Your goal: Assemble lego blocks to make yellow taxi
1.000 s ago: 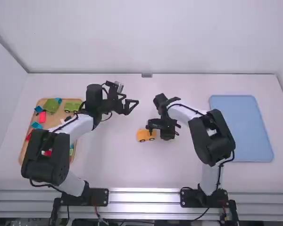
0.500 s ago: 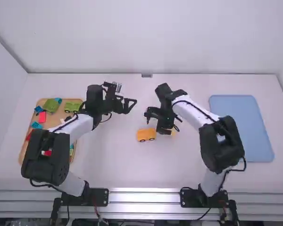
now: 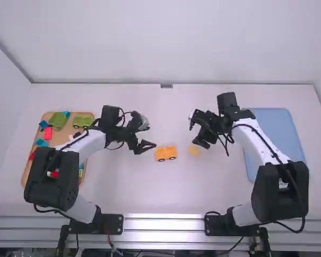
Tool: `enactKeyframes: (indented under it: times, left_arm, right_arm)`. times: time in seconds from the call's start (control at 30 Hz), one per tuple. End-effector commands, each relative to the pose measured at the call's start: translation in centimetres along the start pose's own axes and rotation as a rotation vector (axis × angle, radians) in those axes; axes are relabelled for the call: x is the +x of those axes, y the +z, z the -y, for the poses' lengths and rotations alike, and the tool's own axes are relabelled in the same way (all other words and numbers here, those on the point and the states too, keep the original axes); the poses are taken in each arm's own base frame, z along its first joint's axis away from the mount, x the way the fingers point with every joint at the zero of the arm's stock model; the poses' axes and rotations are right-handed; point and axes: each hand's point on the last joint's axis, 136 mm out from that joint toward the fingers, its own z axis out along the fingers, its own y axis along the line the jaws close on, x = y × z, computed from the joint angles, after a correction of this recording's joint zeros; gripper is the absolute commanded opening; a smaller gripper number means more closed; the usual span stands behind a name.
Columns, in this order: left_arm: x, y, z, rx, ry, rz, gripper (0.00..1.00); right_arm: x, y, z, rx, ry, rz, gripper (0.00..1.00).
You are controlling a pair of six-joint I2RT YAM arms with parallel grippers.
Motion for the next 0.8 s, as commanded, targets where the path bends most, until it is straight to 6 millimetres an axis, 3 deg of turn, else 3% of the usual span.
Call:
enactKeyframes:
  times: [0.0,0.17,0.33,0.47,0.6,0.77]
  left_arm:
    - [-1.0,0.1,1.3,0.068,0.270,0.043,0.99]
    - [-0.4,0.4,2.1,0.096,0.283,0.026,0.99]
    - [0.3,1.2,2.4,0.082,0.332,0.048,0.99]
    - [0.5,1.5,1.9,0.041,0.318,0.082,0.99]
    - [0.2,1.4,1.3,-0.003,0.297,0.130,0.99]
    - [0.2,1.4,1.4,-0.017,0.305,0.152,0.99]
  right_arm:
    - [0.2,0.8,-0.7,-0.032,0.013,0.039,0.98]
    - [1.5,2.7,-2.0,-0.046,0.015,0.078,0.98]
    - [1.2,4.3,-4.4,-0.102,-0.003,0.306,0.98]
    - [2.1,5.4,-5.4,-0.066,-0.032,0.372,0.98]
    - [2.9,5.9,-4.8,0.010,0.083,0.407,0.98]
    - [3.9,5.7,-5.2,0.022,0.093,0.448,0.98]
